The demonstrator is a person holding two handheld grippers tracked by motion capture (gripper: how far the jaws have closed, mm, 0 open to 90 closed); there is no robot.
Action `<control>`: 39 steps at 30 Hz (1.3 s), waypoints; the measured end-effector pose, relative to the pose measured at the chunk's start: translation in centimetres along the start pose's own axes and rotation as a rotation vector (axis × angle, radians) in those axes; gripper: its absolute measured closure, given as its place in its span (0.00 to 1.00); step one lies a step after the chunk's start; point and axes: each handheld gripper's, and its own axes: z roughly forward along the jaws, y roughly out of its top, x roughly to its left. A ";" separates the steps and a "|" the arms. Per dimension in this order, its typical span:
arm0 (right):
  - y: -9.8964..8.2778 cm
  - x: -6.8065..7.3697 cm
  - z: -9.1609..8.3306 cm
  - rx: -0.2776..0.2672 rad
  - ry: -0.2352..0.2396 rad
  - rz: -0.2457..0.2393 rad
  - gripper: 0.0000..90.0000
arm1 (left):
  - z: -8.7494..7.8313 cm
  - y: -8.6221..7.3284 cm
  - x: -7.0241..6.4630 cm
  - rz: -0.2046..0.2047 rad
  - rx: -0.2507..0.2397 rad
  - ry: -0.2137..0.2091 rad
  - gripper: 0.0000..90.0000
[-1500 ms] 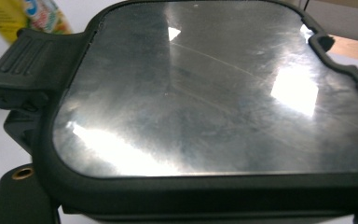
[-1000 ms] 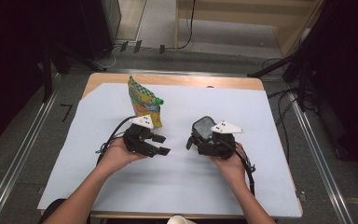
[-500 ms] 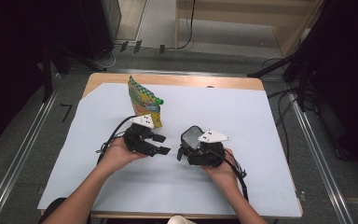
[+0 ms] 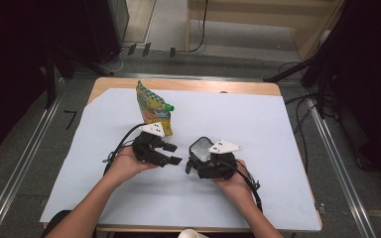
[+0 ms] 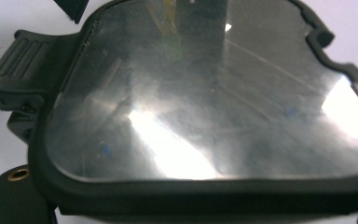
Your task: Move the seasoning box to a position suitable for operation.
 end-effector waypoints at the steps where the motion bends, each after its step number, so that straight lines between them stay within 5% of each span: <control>1: 0.0 0.0 -0.1 0.009 0.003 0.007 0.16 | 0.0 0.0 0.0 0.002 -0.004 0.001 0.48; 13: -0.1 0.0 -3.9 -0.008 0.017 0.023 0.20 | 0.0 -0.1 0.1 0.002 0.004 -0.012 0.57; 23: -0.8 -0.4 -6.8 -0.011 0.039 0.040 0.37 | 0.9 0.1 0.0 0.008 0.032 -0.049 0.78; 29: -1.0 -0.9 -7.2 -0.024 0.012 0.047 0.59 | 1.4 0.6 0.3 0.005 0.040 -0.056 0.97; 31: -1.0 -0.9 -7.2 -0.018 0.011 0.047 0.68 | 1.6 0.6 0.3 0.009 0.034 -0.036 0.99; 35: -1.1 -1.0 -7.2 0.004 0.016 0.042 0.91 | 2.4 0.5 0.5 -0.019 0.034 -0.080 1.00; 39: -1.0 -1.2 -6.9 0.017 0.034 0.070 1.00 | 3.2 0.4 0.3 -0.005 0.062 -0.085 1.00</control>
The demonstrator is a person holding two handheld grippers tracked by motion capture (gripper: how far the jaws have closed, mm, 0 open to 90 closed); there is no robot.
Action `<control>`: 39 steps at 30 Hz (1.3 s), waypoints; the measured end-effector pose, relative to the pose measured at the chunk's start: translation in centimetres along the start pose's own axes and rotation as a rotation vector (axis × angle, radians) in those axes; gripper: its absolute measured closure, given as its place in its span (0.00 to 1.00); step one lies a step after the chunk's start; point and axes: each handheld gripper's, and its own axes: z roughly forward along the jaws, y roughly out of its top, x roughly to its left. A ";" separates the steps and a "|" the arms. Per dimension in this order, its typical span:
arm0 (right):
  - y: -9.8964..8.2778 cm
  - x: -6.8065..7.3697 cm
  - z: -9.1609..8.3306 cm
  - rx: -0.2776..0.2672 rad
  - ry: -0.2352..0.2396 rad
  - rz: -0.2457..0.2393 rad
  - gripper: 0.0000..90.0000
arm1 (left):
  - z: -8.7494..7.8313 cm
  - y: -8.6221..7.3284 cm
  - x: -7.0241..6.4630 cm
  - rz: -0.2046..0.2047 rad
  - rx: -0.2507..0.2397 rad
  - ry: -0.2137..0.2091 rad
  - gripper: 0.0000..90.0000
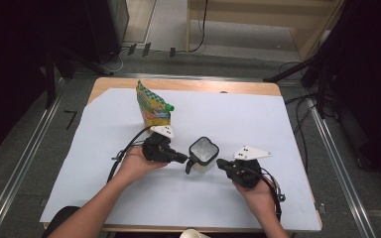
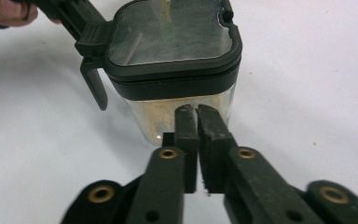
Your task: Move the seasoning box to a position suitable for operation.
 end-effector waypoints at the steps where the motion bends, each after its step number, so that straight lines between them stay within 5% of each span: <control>1: 0.0 0.0 0.1 0.003 -0.003 0.006 1.00 | 0.1 0.0 0.0 0.004 -0.002 0.001 1.00; 13: 0.2 0.1 0.8 0.017 0.001 0.007 1.00 | 0.9 0.1 -0.7 0.017 -0.004 0.010 1.00; 27: 0.6 -0.9 1.1 0.012 -0.027 0.027 1.00 | 2.5 0.4 -2.1 0.029 0.007 -0.054 1.00; 39: 1.1 -1.5 2.1 -0.009 -0.060 0.062 1.00 | 3.8 1.0 -3.3 0.056 -0.007 -0.052 1.00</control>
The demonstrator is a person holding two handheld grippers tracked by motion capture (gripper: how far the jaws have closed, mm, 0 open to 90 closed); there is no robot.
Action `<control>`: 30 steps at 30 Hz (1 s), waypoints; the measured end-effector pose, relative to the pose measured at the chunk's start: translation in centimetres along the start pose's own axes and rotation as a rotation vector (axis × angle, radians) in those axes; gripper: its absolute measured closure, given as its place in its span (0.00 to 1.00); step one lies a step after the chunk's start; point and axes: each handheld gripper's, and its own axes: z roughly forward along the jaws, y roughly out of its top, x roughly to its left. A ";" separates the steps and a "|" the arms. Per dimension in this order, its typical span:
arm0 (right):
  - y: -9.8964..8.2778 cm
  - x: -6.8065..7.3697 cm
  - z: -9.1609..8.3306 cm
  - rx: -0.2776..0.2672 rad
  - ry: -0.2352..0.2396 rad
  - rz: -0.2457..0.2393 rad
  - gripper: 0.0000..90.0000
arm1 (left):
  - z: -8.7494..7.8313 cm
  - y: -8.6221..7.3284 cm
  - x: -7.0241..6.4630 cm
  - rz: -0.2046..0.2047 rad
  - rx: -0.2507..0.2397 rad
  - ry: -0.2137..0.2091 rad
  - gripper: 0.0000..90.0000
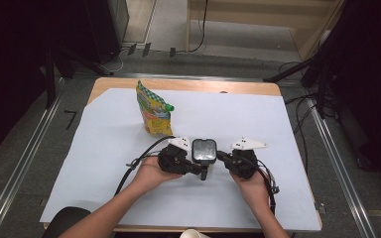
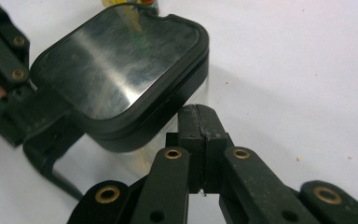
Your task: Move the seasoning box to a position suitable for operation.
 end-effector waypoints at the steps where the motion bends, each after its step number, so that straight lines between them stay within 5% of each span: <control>1: 0.0 0.0 0.1 -0.002 -0.004 0.004 1.00 | 0.1 0.0 0.0 0.002 -0.001 -0.003 1.00; 6: 0.1 -0.2 0.4 0.004 -0.002 0.008 1.00 | 0.2 0.1 0.1 -0.009 0.000 -0.020 0.99; 19: -0.5 1.0 -3.1 -0.007 0.025 0.018 1.00 | -2.5 -0.3 -0.3 0.026 0.031 -0.027 0.67; 30: -1.4 4.2 -4.4 0.017 0.065 -0.024 1.00 | -3.9 -0.8 1.2 0.003 -0.012 -0.015 0.49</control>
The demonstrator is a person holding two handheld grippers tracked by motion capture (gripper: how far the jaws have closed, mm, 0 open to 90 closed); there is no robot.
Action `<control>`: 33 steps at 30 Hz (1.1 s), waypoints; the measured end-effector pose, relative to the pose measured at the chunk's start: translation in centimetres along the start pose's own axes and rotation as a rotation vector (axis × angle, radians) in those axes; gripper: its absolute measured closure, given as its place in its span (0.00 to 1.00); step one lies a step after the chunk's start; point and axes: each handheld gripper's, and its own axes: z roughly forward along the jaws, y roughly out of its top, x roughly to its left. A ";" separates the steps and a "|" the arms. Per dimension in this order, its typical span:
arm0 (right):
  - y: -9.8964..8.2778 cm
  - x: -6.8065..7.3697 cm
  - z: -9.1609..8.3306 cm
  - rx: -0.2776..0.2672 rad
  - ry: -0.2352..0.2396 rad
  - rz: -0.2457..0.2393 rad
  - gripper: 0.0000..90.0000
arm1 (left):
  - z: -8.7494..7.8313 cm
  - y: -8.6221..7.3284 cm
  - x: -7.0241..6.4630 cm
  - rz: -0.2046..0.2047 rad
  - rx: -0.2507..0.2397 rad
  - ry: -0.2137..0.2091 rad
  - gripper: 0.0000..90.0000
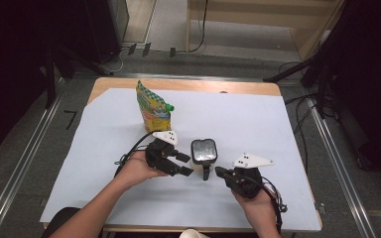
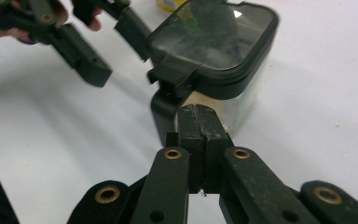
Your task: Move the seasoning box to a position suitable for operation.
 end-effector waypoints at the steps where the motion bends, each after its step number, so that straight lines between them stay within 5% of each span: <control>1: 0.0 0.1 0.1 0.002 0.001 -0.002 1.00 | 0.0 0.0 0.0 0.000 0.000 0.000 0.49; 17: 0.0 2.5 2.6 0.027 0.082 -0.036 1.00 | -0.7 -0.3 1.1 -0.060 -0.023 -0.008 0.45; 33: -0.2 2.2 3.8 0.050 0.058 -0.044 1.00 | -0.8 -0.3 1.2 -0.057 -0.023 0.001 0.45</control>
